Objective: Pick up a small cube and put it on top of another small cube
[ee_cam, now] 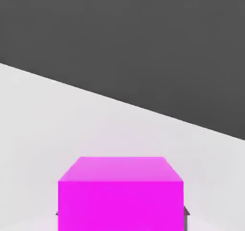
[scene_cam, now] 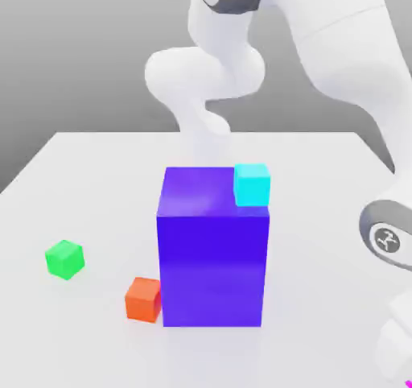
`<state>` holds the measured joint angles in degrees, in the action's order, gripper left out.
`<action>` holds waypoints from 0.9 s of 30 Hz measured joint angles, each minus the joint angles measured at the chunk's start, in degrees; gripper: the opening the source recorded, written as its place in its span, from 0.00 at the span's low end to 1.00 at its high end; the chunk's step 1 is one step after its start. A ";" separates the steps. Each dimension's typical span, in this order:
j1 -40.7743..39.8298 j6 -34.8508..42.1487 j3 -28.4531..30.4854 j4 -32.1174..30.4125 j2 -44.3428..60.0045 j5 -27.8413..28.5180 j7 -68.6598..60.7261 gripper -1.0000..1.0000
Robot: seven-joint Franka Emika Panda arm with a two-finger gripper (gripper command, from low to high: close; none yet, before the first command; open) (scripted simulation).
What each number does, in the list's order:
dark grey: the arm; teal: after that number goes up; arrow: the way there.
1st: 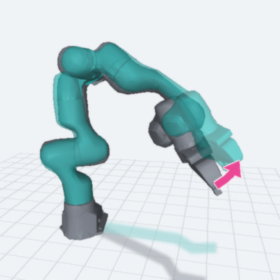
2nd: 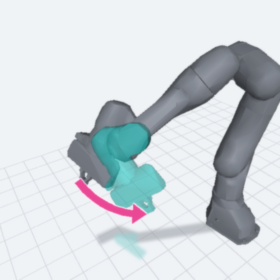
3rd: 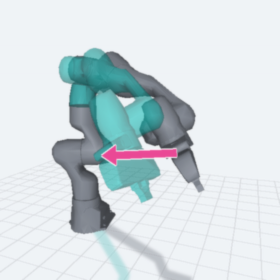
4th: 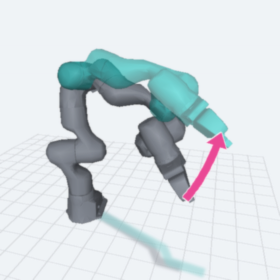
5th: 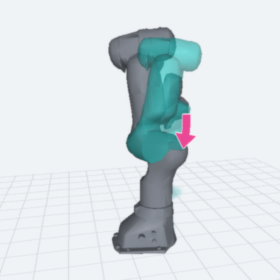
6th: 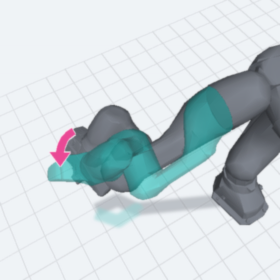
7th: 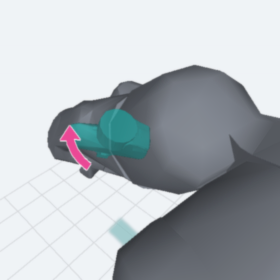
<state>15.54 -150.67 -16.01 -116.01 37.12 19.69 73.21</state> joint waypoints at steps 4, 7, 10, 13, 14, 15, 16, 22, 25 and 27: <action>-2.38 4.59 -2.28 -2.13 -6.79 -3.18 -2.12 0.00; -7.34 4.55 -0.07 -6.44 -11.18 -5.34 -3.06 0.00; -12.20 3.89 2.60 -10.75 -14.94 -7.18 -3.71 0.00; -16.81 3.05 5.69 -15.18 -18.71 -9.02 -4.32 0.00; -18.36 2.77 6.80 -16.69 -19.99 -9.62 -4.52 0.00; -19.89 2.48 7.97 -18.22 -21.30 -10.23 -4.70 0.00; -21.43 2.19 9.19 -19.79 -22.64 -10.82 -4.88 0.00; -32.06 0.39 18.19 -30.08 -31.55 -13.79 -5.34 0.00; -41.22 -0.53 22.09 -35.50 -36.39 -14.40 -4.95 0.00; -46.12 -1.16 23.83 -38.81 -39.35 -14.67 -4.58 0.00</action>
<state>-30.58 -151.83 7.82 -154.82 -2.23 5.03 68.63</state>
